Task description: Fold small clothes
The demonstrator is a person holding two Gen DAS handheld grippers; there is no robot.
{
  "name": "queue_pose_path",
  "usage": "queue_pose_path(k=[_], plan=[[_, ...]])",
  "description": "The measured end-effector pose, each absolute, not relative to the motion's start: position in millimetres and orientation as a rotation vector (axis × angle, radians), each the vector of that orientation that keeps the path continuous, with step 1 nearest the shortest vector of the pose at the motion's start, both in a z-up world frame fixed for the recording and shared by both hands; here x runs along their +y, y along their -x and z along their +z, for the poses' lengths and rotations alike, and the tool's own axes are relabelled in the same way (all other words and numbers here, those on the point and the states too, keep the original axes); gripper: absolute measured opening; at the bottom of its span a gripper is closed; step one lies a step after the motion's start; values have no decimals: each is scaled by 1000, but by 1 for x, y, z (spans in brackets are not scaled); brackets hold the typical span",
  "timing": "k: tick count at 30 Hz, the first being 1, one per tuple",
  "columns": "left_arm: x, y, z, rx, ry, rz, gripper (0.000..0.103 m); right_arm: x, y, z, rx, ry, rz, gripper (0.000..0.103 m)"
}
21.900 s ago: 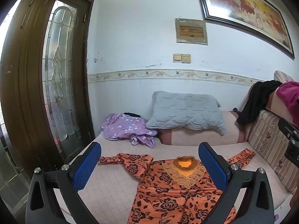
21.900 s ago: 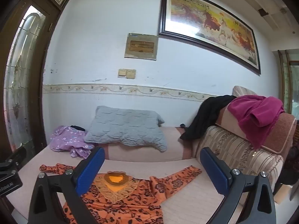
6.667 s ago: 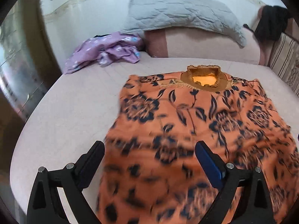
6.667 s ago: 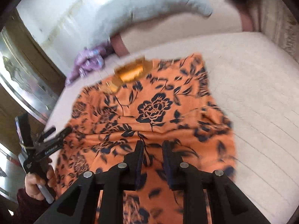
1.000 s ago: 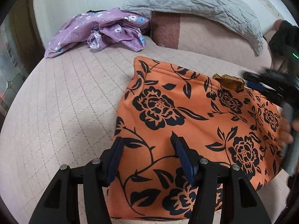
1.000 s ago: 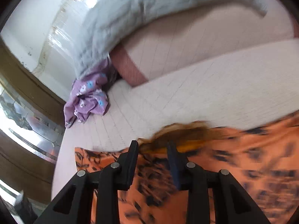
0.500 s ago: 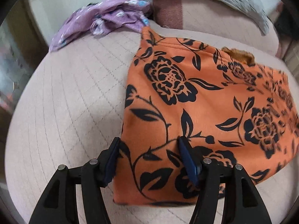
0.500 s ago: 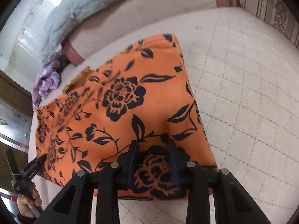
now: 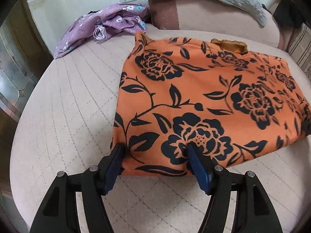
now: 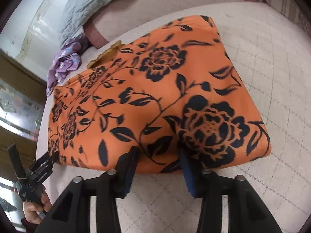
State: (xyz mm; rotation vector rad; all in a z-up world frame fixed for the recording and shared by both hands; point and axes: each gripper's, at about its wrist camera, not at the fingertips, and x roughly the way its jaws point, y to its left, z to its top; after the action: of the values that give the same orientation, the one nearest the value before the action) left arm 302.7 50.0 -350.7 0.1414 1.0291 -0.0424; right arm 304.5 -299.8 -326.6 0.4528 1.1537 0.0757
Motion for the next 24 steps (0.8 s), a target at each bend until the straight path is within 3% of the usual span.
queue_pose_path(k=[6, 9, 11, 14, 18, 24], plan=[[62, -298, -320, 914, -34, -69, 68, -281, -298, -294, 980, -467, 195, 50], [57, -305, -329, 935, -58, -61, 68, -262, -301, -286, 933, -449, 275, 50], [51, -317, -356, 1041, -98, -30, 69, -247, -313, -300, 979, -441, 293, 50], [36, -316, -358, 1010, -196, -4, 73, -231, -332, -340, 1142, -423, 258, 50], [40, -313, -351, 997, -164, -21, 73, -230, -331, -328, 1120, -415, 283, 51], [56, -293, -324, 938, 11, -110, 73, -279, -305, -313, 1111, -659, 254, 57]])
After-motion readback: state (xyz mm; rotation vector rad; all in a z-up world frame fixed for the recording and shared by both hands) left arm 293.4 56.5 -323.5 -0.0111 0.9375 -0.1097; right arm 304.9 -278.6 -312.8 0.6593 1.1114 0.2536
